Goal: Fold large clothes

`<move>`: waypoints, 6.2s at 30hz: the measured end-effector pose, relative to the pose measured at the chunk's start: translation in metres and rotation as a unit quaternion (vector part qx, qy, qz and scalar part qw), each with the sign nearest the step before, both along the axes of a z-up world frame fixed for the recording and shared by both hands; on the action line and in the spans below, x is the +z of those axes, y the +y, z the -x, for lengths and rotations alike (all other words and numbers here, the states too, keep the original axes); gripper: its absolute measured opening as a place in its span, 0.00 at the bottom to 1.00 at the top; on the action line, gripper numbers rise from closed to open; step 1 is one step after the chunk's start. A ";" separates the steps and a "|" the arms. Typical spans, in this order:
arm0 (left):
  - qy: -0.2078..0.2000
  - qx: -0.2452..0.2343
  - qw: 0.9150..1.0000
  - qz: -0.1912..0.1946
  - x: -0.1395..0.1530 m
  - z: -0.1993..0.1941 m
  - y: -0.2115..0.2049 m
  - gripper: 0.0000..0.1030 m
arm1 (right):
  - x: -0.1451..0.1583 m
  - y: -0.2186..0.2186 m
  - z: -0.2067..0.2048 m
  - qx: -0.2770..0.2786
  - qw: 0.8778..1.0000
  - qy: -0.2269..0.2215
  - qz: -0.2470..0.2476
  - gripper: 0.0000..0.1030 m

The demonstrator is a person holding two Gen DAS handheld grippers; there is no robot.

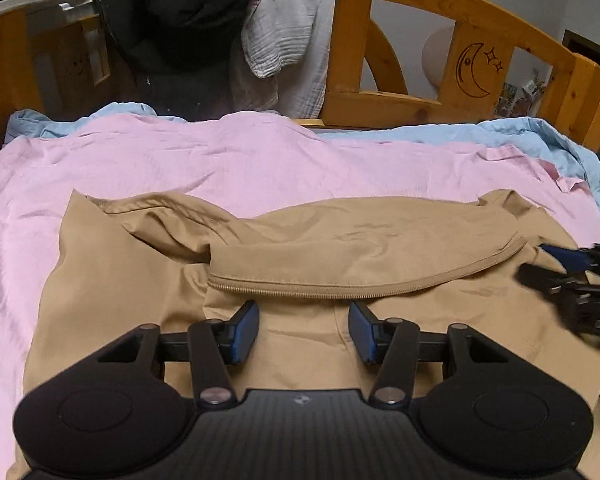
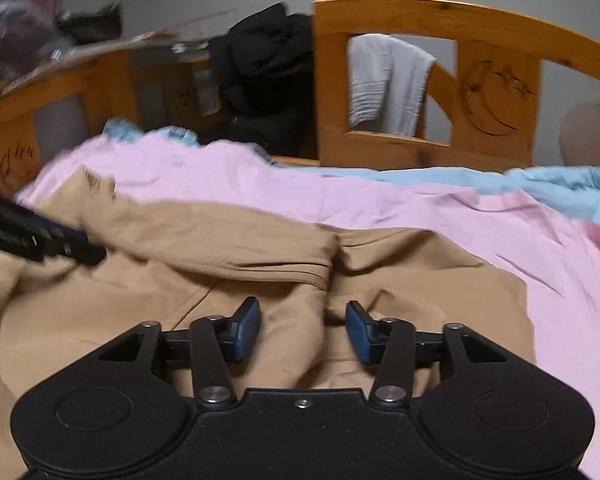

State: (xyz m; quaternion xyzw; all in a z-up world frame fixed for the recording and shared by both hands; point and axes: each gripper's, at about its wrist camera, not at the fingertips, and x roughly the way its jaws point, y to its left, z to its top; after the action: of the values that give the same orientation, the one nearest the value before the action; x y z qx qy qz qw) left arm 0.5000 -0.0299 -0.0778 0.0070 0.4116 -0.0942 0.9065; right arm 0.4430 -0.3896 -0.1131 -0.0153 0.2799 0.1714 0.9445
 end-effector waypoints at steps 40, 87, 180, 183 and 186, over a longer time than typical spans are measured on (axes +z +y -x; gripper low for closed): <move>-0.198 -0.092 0.959 0.179 0.108 0.199 0.035 0.99 | 0.207 0.039 0.264 -0.115 0.974 -0.030 0.191 0.99; -0.103 -0.187 0.976 -0.049 0.011 0.381 -0.001 0.99 | 0.051 0.066 0.372 0.206 0.937 -0.064 0.275 0.06; -0.144 0.058 0.986 -0.057 0.094 0.370 0.129 0.02 | 0.048 -0.008 0.407 0.132 0.869 -0.136 0.457 0.00; -0.140 0.052 0.988 -0.042 0.110 0.388 0.138 0.02 | 0.073 -0.008 0.425 0.123 0.883 -0.127 0.435 0.00; -0.115 0.034 0.992 -0.037 0.119 0.402 0.142 0.02 | 0.094 -0.008 0.441 0.118 0.893 -0.115 0.419 0.00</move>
State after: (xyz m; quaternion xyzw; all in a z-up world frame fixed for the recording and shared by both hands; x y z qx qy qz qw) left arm 0.0984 0.1118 0.0415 0.0370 0.3075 -0.0464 0.9497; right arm 0.0016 -0.3973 -0.0196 -0.4621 0.2113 0.1457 0.8489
